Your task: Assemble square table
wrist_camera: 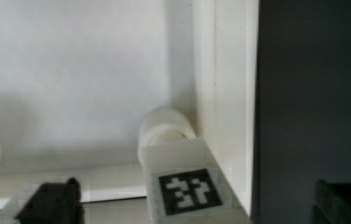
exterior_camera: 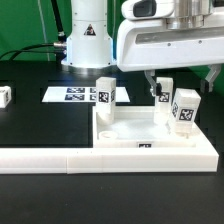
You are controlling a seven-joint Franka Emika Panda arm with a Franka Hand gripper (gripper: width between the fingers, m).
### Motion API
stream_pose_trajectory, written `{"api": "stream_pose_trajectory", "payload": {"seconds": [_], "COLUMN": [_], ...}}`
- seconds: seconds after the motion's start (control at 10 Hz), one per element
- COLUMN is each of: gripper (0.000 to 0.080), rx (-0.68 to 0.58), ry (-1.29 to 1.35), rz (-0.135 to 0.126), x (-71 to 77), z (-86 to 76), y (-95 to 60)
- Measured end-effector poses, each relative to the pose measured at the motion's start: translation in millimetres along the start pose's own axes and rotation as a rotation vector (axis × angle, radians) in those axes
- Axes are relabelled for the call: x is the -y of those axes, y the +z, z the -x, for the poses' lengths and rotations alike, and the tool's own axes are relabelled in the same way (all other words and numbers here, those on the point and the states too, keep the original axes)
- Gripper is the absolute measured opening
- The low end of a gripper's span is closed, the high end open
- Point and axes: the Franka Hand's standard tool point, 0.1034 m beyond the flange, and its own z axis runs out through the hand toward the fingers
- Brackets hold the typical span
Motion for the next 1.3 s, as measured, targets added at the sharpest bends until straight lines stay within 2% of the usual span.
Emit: {"api": "stream_pose_trajectory", "payload": {"seconds": [0.3,0.7,0.9,1.0,1.3], "gripper": [0.0649,0.0649,0.0386,0.0289,0.029], "rx": [-0.006,-0.008,-0.007,-0.007,-0.007], "ry": [0.005,-0.002,-0.003,-0.002,-0.001], "rz": [-0.001,-0.002,-0.002,-0.001,-0.001], "x": [-4.6,-2.8,-2.5,-3.2,-3.5], "z": [-17.1,-20.5,-20.2,-20.3,-20.3], "y": [1.6,4.4,4.7,4.8,4.8]}}
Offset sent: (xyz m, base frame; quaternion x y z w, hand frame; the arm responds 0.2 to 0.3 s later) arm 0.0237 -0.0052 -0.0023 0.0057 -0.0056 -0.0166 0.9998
